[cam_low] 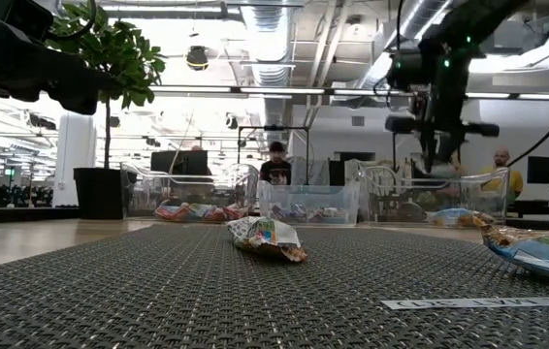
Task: Pick and place Granola Bars by type
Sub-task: Put the orange granola bar into the right transparent bin
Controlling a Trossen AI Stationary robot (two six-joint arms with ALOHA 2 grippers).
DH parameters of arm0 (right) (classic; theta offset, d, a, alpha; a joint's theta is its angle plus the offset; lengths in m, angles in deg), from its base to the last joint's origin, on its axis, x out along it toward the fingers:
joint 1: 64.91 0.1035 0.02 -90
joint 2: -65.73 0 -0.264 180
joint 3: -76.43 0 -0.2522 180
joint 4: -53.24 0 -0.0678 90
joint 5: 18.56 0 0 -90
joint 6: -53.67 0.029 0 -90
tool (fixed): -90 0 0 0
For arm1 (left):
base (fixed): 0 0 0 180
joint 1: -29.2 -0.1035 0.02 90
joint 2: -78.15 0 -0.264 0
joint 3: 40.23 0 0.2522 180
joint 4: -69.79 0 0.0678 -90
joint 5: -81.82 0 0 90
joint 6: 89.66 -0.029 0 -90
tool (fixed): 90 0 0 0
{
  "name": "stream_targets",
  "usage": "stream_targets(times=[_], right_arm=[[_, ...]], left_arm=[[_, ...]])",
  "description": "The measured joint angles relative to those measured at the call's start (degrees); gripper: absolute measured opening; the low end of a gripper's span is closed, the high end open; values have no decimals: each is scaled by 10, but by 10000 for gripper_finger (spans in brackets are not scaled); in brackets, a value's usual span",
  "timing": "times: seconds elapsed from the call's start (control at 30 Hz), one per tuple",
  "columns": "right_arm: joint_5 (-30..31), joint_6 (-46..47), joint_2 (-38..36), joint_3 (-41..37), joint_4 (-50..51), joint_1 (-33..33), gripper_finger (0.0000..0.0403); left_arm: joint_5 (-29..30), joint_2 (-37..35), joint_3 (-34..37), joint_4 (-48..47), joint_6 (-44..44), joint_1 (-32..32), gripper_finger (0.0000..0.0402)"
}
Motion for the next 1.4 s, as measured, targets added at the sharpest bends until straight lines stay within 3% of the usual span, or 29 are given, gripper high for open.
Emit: stream_targets(times=[0.17, 0.5, 1.07, 1.4], right_arm=[[-1, -7, 38, -40, -27, -11, 53], [-45, -66, 131, -40, -114, -32, 53], [-43, -41, 141, -40, -121, -49, 54], [-45, -36, 141, -39, -111, -49, 100]], left_arm=[[0, 0, 0, 0, 0, 0, 184], [0, 0, 0, 0, 0, 0, 184], [0, 0, 0, 0, 0, 0, 184], [0, 0, 0, 0, 0, 0, 184]])
